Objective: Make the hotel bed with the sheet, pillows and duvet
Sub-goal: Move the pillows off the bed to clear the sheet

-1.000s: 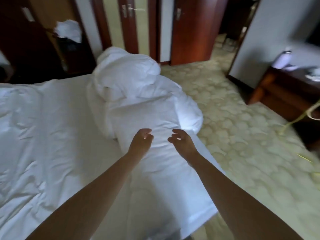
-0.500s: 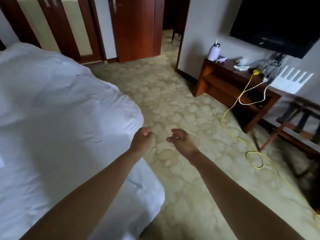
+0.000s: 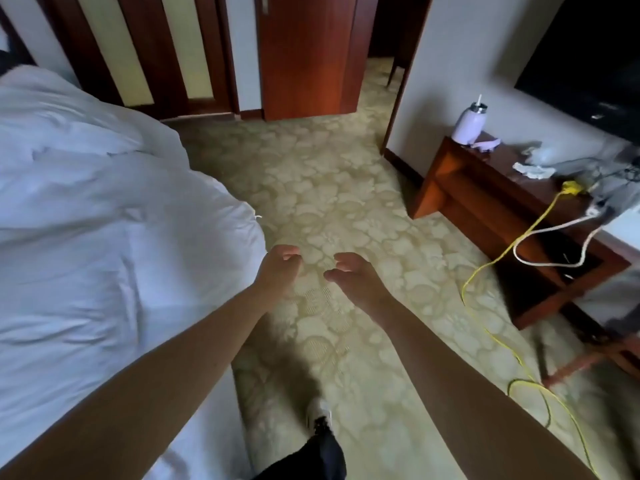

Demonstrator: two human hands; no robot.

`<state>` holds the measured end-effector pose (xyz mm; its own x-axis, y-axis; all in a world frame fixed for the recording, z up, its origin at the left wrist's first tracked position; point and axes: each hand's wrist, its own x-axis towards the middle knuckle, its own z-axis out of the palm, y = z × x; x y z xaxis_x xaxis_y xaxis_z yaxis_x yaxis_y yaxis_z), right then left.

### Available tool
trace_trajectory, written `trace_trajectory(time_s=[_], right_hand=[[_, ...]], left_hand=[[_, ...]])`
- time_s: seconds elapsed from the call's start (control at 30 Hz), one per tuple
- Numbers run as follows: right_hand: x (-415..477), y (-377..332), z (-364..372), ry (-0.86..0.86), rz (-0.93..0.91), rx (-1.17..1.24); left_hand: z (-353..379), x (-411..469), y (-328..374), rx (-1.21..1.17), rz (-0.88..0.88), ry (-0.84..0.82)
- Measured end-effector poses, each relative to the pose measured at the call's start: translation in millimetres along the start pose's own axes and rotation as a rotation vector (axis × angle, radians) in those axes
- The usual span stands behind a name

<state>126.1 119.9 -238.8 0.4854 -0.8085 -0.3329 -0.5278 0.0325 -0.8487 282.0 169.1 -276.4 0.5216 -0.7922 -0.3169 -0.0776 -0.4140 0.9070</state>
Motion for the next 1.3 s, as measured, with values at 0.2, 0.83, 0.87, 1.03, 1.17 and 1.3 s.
trace_trajectory(time_s=[0.2, 0.83, 0.87, 1.03, 1.17, 1.3], right_hand=[[158, -39, -44, -0.08, -0.028, -0.024], [686, -245, -35, -0.536, -0.245, -0.175], [707, -261, -30, -0.553, -0.247, -0.192], [819, -325, 22, -0.657, -0.251, -0.177], [907, -381, 81, -0.719, -0.272, -0.184], [1002, -450, 152, -0.734, -0.282, -0.187]], left_hand=[[9, 138, 48, -0.075, -0.092, 0.145], [-92, 564, 172, -0.332, -0.187, 0.637], [-102, 583, 179, -0.316, -0.191, 0.668], [-167, 680, 186, -0.316, -0.251, 0.761], [-234, 767, 178, -0.347, -0.286, 0.832], [-316, 862, 184, -0.291, -0.292, 0.867]])
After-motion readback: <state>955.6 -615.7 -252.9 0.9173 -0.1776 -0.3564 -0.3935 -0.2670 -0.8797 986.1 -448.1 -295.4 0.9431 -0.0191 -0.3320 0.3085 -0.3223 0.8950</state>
